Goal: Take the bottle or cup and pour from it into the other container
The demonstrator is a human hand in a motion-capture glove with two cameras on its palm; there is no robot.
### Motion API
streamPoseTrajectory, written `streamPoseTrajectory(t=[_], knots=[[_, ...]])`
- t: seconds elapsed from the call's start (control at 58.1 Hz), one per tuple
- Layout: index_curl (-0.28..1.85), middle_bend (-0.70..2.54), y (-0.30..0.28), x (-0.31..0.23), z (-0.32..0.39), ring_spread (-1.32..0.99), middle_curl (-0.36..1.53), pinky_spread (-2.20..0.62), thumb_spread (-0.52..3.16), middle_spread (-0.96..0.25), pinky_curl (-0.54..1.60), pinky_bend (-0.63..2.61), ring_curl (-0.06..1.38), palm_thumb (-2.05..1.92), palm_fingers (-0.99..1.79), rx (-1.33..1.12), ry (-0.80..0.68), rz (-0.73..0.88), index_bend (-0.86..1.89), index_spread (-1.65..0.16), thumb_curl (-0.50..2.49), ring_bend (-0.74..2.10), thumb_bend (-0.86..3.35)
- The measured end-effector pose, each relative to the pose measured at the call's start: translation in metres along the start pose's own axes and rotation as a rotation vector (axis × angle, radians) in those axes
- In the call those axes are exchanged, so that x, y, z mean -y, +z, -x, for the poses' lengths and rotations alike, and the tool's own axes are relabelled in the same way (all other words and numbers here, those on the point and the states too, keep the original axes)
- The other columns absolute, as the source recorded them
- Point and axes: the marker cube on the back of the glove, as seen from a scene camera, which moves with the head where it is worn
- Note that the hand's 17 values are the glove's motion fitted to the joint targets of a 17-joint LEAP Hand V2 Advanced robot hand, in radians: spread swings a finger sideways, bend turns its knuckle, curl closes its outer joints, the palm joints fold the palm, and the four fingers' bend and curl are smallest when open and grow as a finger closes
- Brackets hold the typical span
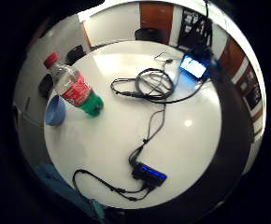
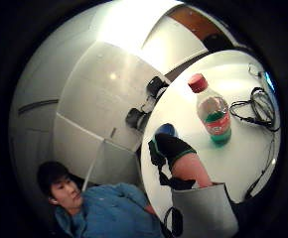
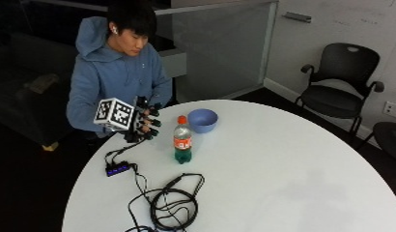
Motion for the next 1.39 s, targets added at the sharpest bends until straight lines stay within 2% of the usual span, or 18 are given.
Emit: streamPoseTrajectory(t=[0.189,0.43,0.654,0.74,0.808,0.894,1.032,1.204,1.393], knots=[[0.21,0.19,0.021,0.024,-0.034,0.18,0.32,0.26,0.97,0.06,0.34,0.41,0.29,0.52,0.06,0.18,0.089,0.112,0.14,-0.31,0.37,0.53,-0.03],[0.21,0.18,0.063,0.046,-0.044,0.18,0.31,0.26,0.94,0.06,0.34,0.41,0.29,0.53,0.03,0.362,0.081,0.175,0.13,-0.33,0.36,0.54,-0.03],[0.19,0.18,0.119,0.055,-0.031,0.17,0.3,0.27,0.91,0.09,0.37,0.53,0.31,0.6,0.18,0.531,0.073,0.231,0.11,-0.31,0.37,0.63,-0.02],[0.2,0.18,0.135,0.057,-0.025,0.15,0.3,0.27,0.89,0.09,0.37,0.56,0.31,0.65,0.4,0.582,0.074,0.196,0.16,-0.31,0.38,0.66,-0.02],[0.26,0.23,0.143,0.056,-0.016,0.08,0.31,0.24,0.84,0.07,0.34,0.51,0.3,0.79,0.74,0.612,0.078,0.144,0.27,-0.25,0.41,0.63,0.03],[0.3,0.36,0.15,0.058,-0.008,-0.01,0.37,0.19,0.78,0.05,0.32,0.38,0.3,0.91,1.01,0.589,0.074,0.074,0.29,-0.17,0.45,0.57,0.05],[0.35,0.37,0.154,0.057,0.005,-0.08,0.4,0.11,0.64,0.01,0.33,0.32,0.34,0.98,1.1,0.52,0.067,0.032,0.18,-0.12,0.51,0.56,0.01],[0.37,0.34,0.16,0.054,0.034,-0.1,0.42,0.07,0.51,0.0,0.34,0.3,0.36,1.02,1.13,0.348,0.008,0.093,0.16,-0.1,0.57,0.52,-0.03],[0.38,0.32,0.158,0.057,0.088,-0.11,0.44,0.04,0.43,0.0,0.35,0.29,0.38,1.03,1.14,0.005,-0.103,0.204,0.16,-0.09,0.61,0.5,-0.03]])
